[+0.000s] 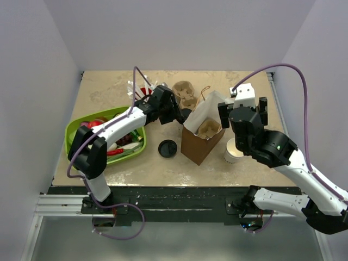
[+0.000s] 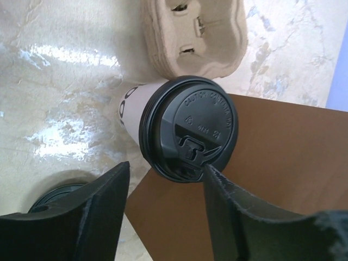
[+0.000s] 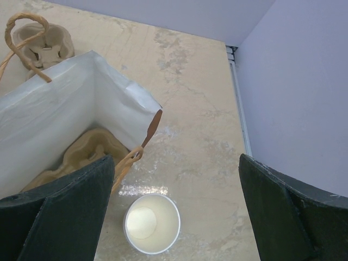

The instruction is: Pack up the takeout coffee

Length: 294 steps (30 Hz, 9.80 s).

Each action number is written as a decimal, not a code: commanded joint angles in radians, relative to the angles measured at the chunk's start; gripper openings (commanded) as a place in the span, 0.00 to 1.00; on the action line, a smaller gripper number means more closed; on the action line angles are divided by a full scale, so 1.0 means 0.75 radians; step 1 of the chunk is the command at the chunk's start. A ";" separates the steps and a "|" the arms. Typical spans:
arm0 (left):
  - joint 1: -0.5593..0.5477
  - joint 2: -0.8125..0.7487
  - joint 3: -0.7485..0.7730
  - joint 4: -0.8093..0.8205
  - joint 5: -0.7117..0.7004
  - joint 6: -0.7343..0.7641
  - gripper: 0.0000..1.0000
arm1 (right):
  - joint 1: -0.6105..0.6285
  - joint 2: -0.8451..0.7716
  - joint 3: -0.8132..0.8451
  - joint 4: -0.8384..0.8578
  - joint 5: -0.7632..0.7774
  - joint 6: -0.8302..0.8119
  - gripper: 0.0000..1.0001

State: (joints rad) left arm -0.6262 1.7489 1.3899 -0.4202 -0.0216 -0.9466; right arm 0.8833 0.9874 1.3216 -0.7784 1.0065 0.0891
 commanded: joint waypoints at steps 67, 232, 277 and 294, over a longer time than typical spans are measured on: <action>0.277 -0.090 -0.143 0.061 0.397 0.311 0.17 | -0.026 -0.059 -0.046 0.232 0.067 -0.080 0.98; 0.373 -0.462 -0.397 -0.134 0.083 0.401 0.12 | -0.169 1.379 0.590 0.334 -1.418 0.507 0.00; 0.373 -0.436 -0.485 0.401 0.403 0.256 0.13 | -0.286 1.128 0.664 0.175 -1.027 0.450 0.69; 0.371 -0.266 -0.352 0.280 0.436 0.366 0.13 | -0.323 1.154 0.618 0.212 -1.338 0.376 0.78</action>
State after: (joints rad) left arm -0.3481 1.5364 1.0760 -0.1776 0.3031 -0.7124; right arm 0.6395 1.8137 1.7748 -0.6384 0.1101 0.3912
